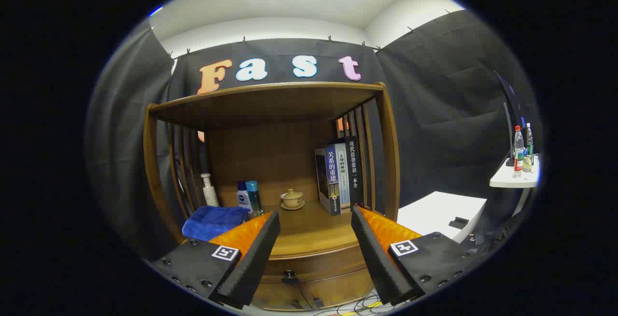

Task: Pull open the drawer, take out the items inside it, and place them on the countertop above the cabinet.

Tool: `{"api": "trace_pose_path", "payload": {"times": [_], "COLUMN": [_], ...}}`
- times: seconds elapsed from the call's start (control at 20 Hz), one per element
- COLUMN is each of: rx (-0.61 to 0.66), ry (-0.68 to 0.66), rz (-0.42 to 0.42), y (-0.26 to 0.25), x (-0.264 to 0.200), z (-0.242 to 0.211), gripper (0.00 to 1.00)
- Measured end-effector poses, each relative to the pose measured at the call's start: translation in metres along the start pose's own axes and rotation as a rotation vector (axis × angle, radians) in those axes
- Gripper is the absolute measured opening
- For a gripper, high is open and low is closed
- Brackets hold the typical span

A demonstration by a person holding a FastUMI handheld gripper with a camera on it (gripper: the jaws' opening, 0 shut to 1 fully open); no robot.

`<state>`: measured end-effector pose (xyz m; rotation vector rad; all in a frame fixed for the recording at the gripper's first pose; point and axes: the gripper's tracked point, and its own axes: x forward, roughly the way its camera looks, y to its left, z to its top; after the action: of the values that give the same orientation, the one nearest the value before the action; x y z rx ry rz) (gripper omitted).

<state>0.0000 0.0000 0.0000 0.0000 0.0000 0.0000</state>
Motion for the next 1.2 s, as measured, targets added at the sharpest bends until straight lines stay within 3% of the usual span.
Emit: {"api": "trace_pose_path", "payload": {"times": [1.2], "rx": [0.002], "ry": [0.004], "rz": [0.014], "y": [0.013], "x": [0.005], "z": [-0.018], "gripper": [0.98]}}
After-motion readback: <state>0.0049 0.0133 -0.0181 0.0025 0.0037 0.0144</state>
